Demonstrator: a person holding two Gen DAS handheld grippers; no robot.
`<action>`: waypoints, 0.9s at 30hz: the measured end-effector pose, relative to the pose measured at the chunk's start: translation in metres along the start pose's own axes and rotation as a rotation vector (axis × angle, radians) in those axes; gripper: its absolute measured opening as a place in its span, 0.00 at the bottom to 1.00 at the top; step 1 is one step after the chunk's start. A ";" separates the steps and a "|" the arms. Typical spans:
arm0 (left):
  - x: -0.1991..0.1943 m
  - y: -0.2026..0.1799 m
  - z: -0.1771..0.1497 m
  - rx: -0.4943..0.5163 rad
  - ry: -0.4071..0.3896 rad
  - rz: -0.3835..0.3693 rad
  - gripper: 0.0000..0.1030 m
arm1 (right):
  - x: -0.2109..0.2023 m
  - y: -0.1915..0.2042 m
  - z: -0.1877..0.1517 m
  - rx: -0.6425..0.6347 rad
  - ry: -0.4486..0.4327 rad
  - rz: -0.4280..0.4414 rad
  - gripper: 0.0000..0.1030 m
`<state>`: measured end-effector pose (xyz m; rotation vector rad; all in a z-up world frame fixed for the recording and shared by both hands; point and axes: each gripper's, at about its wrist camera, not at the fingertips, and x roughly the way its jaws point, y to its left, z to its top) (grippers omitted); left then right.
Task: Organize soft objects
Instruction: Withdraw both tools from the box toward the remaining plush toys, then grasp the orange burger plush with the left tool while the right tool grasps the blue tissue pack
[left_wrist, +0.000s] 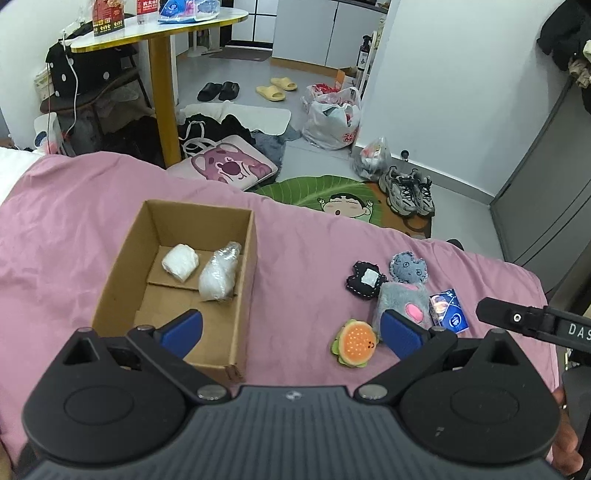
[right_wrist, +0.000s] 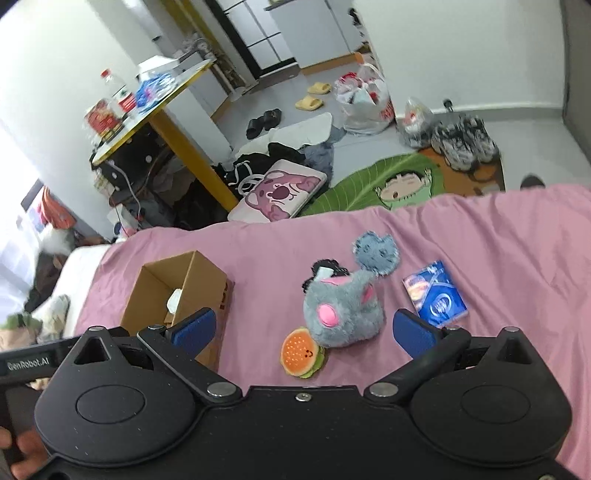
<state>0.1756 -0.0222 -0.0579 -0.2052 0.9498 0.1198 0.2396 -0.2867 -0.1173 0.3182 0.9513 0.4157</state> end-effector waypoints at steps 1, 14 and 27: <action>0.003 -0.003 -0.001 -0.005 0.002 -0.003 0.99 | -0.001 -0.006 -0.001 0.014 0.002 0.005 1.00; 0.040 -0.047 -0.016 -0.018 -0.001 -0.017 0.96 | -0.002 -0.065 0.002 0.177 -0.042 0.007 1.00; 0.101 -0.066 -0.034 -0.020 0.085 0.052 0.81 | 0.027 -0.095 0.003 0.184 0.021 -0.045 0.95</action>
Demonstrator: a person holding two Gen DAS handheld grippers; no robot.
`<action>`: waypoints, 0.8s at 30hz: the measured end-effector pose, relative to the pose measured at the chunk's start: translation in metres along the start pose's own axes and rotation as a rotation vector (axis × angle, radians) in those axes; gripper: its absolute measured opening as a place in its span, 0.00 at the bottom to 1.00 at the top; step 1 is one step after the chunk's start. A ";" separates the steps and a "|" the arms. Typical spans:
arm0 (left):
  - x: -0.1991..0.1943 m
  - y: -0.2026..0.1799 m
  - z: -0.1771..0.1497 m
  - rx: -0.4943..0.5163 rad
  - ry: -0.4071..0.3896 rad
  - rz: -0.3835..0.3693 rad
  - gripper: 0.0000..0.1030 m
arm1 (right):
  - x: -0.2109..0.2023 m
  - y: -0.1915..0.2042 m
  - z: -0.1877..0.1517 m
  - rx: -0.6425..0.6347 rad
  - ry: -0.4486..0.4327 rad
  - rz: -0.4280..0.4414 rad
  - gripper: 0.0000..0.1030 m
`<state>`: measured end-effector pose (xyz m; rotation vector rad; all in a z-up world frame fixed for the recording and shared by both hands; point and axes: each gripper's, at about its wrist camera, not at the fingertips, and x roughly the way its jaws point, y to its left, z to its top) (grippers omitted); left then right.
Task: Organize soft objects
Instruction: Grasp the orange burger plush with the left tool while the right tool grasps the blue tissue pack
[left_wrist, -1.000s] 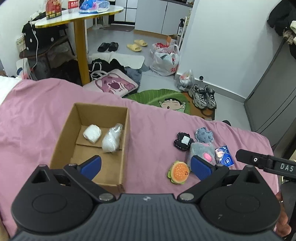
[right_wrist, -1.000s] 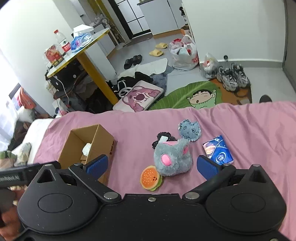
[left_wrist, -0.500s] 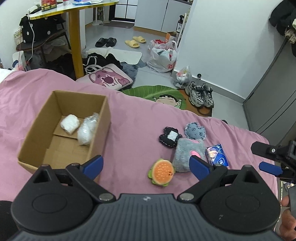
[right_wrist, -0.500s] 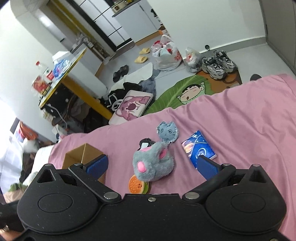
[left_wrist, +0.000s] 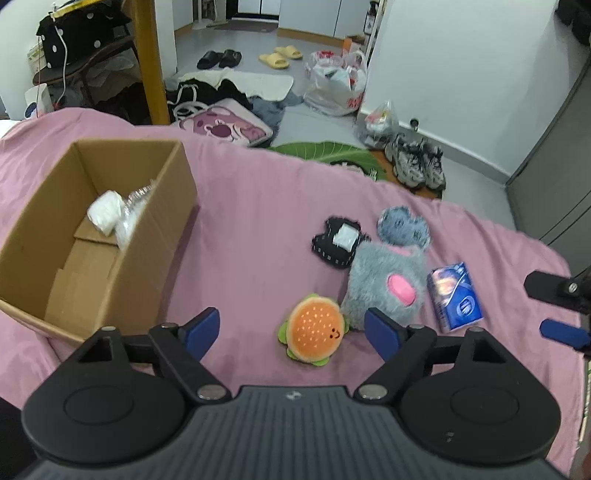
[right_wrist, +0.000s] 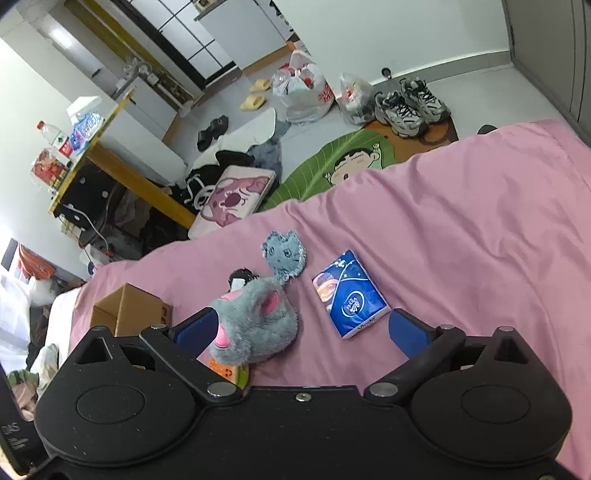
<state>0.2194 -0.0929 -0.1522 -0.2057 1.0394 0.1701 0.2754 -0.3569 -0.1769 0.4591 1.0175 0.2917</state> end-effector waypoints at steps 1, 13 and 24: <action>0.005 -0.001 -0.001 0.000 0.010 0.006 0.79 | 0.003 0.000 0.000 -0.007 0.007 -0.003 0.95; 0.059 -0.015 -0.014 0.050 0.104 0.043 0.76 | 0.039 -0.008 0.002 -0.077 0.105 -0.075 0.85; 0.084 -0.016 -0.014 0.020 0.148 0.042 0.56 | 0.075 0.008 0.000 -0.237 0.160 -0.182 0.84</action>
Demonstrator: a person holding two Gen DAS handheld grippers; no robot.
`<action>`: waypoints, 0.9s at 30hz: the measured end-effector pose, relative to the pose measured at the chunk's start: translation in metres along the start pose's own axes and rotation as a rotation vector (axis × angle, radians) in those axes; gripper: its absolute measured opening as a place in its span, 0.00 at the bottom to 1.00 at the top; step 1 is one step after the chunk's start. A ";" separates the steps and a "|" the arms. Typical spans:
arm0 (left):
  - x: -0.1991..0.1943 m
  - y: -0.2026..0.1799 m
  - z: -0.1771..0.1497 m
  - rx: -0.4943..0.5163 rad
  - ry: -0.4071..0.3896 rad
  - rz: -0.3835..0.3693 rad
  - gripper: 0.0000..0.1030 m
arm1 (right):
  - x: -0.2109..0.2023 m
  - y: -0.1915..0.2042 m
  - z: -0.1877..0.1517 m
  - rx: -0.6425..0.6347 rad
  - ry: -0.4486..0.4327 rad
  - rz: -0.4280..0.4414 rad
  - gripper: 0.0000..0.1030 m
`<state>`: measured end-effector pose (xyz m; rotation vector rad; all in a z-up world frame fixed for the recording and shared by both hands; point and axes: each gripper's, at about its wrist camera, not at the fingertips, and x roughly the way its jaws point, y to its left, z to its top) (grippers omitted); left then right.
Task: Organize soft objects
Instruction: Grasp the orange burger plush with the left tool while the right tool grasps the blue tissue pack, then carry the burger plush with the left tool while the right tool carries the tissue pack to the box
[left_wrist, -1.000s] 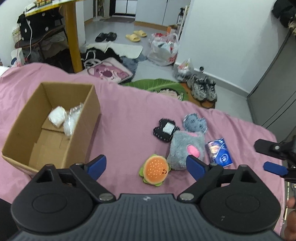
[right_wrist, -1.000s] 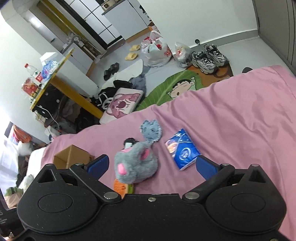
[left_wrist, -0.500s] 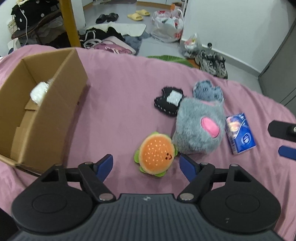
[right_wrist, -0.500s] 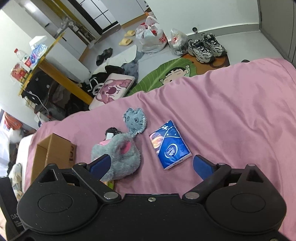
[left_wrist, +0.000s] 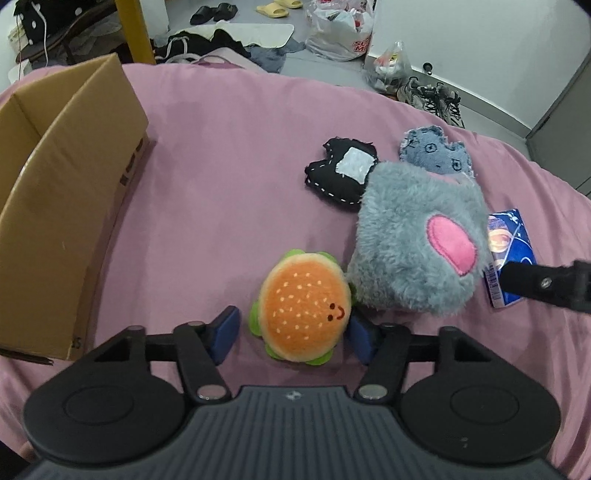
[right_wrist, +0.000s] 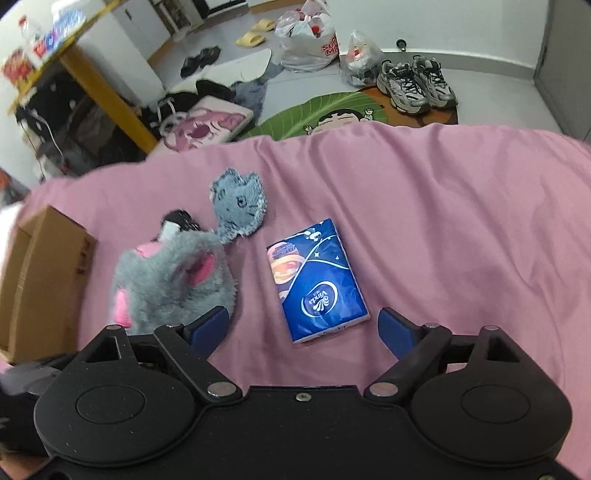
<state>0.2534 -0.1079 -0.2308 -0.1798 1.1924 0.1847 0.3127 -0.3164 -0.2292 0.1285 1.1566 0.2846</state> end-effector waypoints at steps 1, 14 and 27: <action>0.000 0.001 0.000 -0.007 0.000 -0.001 0.53 | 0.002 0.003 0.000 -0.019 -0.001 -0.018 0.84; -0.015 0.022 0.002 -0.042 0.032 -0.013 0.40 | 0.020 0.032 -0.007 -0.184 0.014 -0.143 0.49; -0.066 0.029 0.011 -0.014 -0.047 -0.034 0.40 | -0.018 0.039 -0.018 -0.074 -0.057 -0.140 0.48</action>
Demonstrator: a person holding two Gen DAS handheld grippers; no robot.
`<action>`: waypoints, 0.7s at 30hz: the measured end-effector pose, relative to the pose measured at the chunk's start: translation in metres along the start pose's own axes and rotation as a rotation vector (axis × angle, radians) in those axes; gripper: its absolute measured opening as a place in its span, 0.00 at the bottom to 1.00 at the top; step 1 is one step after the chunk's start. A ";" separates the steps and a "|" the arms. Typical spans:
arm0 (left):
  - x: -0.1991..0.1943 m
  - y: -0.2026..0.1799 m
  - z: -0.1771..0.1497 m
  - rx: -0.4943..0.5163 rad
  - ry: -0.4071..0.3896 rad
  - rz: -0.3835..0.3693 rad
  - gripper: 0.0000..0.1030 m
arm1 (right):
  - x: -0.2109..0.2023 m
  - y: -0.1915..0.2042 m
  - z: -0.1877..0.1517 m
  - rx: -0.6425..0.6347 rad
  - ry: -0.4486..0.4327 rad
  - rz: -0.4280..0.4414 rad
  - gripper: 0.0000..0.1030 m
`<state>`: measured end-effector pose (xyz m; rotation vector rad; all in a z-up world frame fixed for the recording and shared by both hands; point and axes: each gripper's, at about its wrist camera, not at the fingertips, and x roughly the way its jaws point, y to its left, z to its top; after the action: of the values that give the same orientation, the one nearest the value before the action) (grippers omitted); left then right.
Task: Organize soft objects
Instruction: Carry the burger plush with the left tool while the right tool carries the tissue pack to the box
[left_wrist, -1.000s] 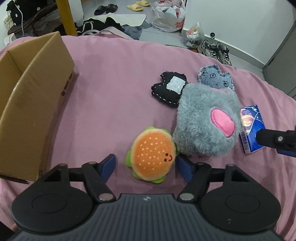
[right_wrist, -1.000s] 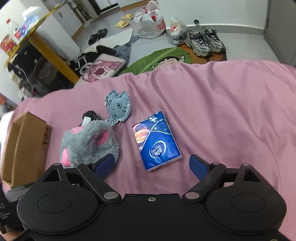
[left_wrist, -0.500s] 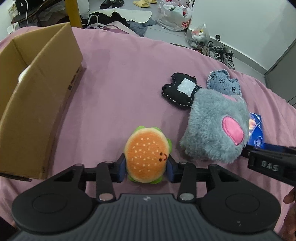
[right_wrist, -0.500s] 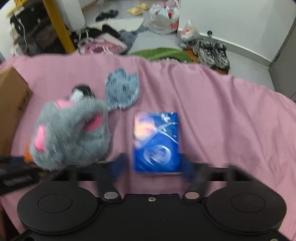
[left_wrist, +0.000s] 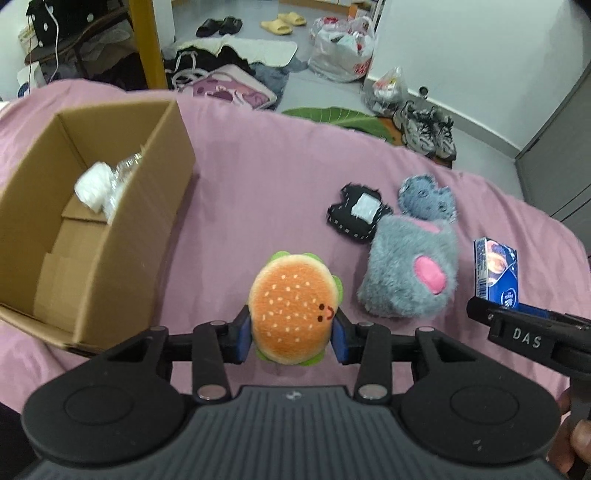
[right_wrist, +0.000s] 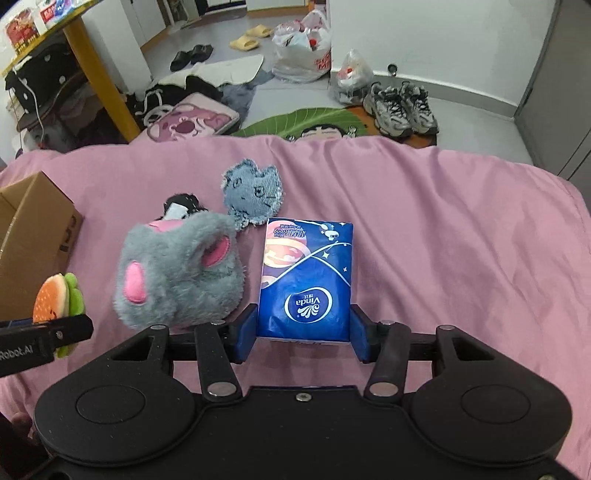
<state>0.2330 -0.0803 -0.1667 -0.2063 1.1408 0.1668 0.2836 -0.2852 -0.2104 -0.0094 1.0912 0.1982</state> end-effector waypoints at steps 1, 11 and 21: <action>-0.006 0.000 0.000 0.004 -0.007 -0.005 0.40 | -0.004 0.000 -0.002 0.007 -0.009 -0.008 0.48; -0.049 0.007 -0.003 0.026 -0.046 -0.060 0.40 | -0.041 0.002 -0.003 0.049 -0.075 -0.033 0.48; -0.087 0.030 -0.002 0.032 -0.100 -0.098 0.40 | -0.074 0.022 0.002 0.035 -0.131 -0.034 0.48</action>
<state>0.1886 -0.0544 -0.0900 -0.2227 1.0309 0.0718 0.2484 -0.2746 -0.1419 0.0162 0.9632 0.1476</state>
